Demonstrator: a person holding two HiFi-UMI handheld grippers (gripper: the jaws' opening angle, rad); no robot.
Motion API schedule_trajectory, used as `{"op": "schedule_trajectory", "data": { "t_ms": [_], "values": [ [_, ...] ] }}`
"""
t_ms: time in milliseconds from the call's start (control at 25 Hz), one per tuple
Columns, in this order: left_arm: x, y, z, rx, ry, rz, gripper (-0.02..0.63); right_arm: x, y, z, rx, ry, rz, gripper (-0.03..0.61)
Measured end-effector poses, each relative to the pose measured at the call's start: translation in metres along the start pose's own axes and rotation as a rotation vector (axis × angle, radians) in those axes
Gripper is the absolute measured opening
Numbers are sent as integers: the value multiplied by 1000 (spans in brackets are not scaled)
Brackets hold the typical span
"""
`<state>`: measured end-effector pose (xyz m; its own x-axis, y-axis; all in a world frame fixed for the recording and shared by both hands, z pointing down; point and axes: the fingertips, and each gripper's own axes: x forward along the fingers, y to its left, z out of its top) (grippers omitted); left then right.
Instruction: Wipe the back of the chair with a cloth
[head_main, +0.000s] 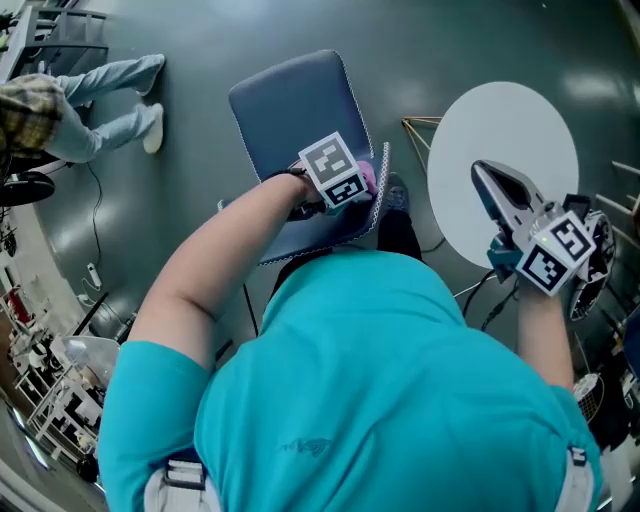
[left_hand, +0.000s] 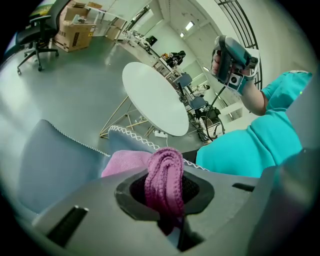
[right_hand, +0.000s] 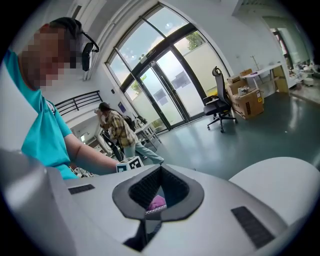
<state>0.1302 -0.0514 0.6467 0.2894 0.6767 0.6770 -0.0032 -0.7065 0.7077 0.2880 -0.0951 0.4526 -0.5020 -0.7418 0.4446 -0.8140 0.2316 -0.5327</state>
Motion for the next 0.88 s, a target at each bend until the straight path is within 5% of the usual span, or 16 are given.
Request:
{"op": "schedule_trajectory", "data": {
  "t_ms": [680, 880],
  "values": [
    [40, 90, 10, 112, 25, 114, 58, -15, -35, -25, 40, 54, -70, -8],
    [59, 117, 16, 52, -10, 190, 59, -16, -39, -33, 45, 79, -70, -8]
  ]
}}
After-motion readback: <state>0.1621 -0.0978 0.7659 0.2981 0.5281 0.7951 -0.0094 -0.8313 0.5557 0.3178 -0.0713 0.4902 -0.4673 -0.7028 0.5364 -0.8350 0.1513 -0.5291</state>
